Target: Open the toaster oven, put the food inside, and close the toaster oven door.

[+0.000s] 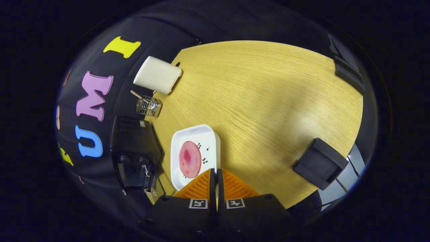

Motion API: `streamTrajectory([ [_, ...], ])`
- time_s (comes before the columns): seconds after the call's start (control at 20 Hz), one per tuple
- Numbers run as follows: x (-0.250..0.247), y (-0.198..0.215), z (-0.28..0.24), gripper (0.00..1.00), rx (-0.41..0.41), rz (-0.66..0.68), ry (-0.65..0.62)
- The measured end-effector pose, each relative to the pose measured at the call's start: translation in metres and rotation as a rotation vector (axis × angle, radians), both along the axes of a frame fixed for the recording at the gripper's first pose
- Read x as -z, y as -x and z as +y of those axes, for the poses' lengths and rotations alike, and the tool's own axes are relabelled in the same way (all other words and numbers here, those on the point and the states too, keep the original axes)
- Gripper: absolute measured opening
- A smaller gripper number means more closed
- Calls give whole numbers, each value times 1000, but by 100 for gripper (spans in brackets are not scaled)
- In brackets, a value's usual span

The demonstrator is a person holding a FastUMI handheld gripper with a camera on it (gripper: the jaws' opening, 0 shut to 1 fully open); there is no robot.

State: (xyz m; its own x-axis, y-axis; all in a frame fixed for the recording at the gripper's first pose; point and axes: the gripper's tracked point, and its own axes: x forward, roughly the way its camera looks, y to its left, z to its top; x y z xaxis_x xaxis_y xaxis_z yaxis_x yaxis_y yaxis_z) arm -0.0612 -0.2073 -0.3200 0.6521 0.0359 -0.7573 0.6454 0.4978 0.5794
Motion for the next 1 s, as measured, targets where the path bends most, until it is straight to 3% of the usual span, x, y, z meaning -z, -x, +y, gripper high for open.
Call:
streamTrajectory([
  [0.4,-32,23,54,5,56,-80,-20],
  [0.7,-38,0,111,5,14,-117,-76],
  [1.0,-48,-33,172,5,-100,-133,-95],
])
